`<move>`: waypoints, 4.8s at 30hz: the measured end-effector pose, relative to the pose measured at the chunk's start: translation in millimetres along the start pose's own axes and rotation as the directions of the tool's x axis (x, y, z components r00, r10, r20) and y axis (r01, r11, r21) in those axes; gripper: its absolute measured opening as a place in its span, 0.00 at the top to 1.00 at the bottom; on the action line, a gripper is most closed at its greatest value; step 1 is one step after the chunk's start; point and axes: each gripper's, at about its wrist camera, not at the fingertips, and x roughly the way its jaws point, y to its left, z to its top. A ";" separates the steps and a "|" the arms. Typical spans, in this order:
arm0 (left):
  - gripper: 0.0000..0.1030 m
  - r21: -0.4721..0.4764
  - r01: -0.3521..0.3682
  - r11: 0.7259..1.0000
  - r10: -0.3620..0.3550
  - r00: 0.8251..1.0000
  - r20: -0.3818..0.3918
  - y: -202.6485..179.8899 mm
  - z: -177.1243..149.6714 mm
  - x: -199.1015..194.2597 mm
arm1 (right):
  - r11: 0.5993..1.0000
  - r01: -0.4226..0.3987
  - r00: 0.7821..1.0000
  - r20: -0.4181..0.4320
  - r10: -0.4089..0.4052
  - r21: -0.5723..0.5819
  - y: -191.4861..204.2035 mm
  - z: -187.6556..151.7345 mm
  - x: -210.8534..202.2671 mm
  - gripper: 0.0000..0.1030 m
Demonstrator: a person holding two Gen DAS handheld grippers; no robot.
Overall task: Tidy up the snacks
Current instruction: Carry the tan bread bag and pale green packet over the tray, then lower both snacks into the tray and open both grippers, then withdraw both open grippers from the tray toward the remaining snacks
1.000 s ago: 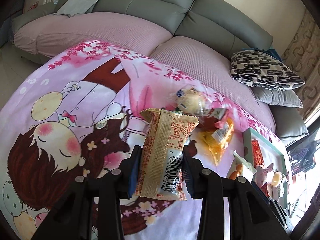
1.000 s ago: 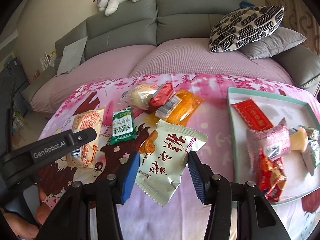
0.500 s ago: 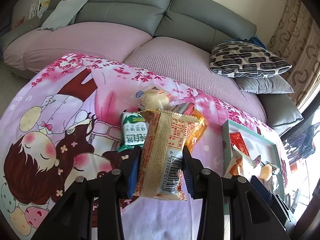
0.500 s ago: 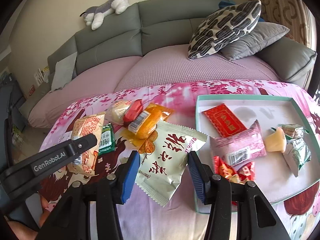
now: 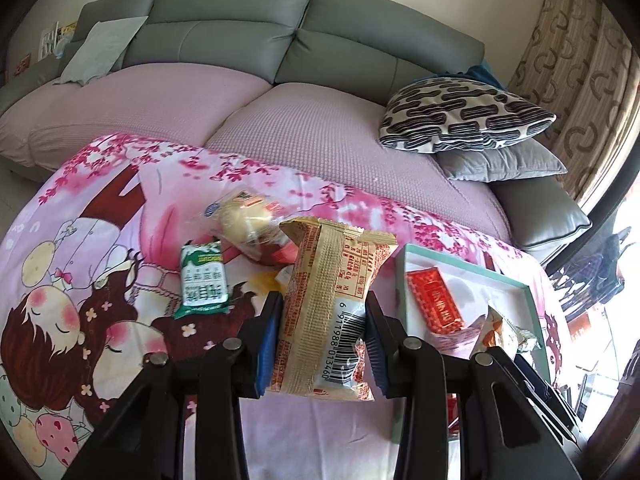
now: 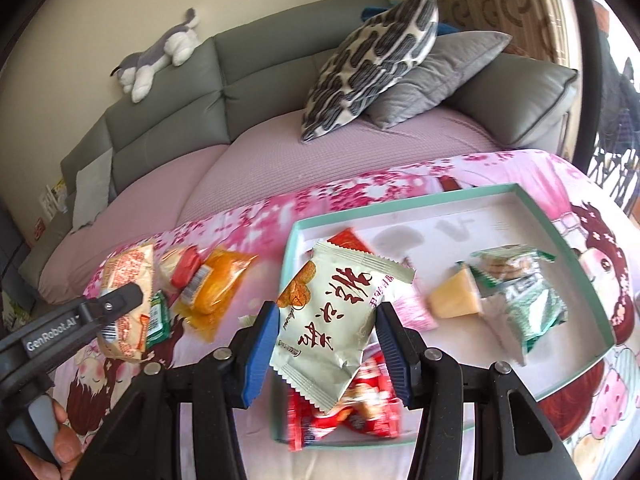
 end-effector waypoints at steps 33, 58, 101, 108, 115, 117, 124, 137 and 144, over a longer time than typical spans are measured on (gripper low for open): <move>0.61 0.138 0.133 0.981 -0.131 0.991 -0.019 -100.8 -2.0 53.2 | 0.992 0.069 0.987 0.138 -0.083 0.110 -96.3 29.7 11.5 0.49; 0.61 0.191 0.160 0.968 -0.146 0.986 -0.087 -119.5 -12.4 102.3 | 0.986 0.130 0.986 0.093 -0.140 0.105 -102.8 34.7 36.7 0.49; 0.27 0.179 -0.051 0.983 0.076 0.988 -0.136 -86.6 1.1 72.4 | 0.965 0.261 0.961 -0.094 -0.259 0.008 -79.6 23.4 22.3 0.27; 0.13 0.203 -0.120 0.972 0.150 0.979 -0.136 -79.4 0.1 78.8 | 0.956 0.292 0.949 -0.131 -0.288 0.015 -87.2 20.2 29.6 0.18; 0.09 0.217 -0.131 0.967 0.165 0.976 -0.142 -76.8 -1.7 83.9 | 0.955 0.296 0.948 -0.126 -0.292 0.014 -87.3 19.5 31.0 0.02; 0.08 0.215 -0.131 0.968 0.164 0.976 -0.143 -75.6 -1.7 84.9 | 0.955 0.295 0.948 -0.131 -0.291 0.012 -86.9 19.2 32.1 0.01; 0.06 0.194 -0.139 0.971 0.169 0.975 -0.147 -68.3 -1.0 87.0 | 0.956 0.292 0.948 -0.135 -0.287 0.012 -86.6 18.6 33.4 0.00; 0.06 0.186 -0.143 0.972 0.173 0.973 -0.154 -58.2 -0.5 79.8 | 0.959 0.283 0.950 -0.135 -0.282 -0.017 -77.0 18.9 29.5 0.00; 0.06 0.152 -0.175 0.973 0.196 0.970 -0.140 -36.1 5.7 67.8 | 0.966 0.252 0.956 -0.140 -0.257 -0.049 -56.8 16.4 30.8 0.00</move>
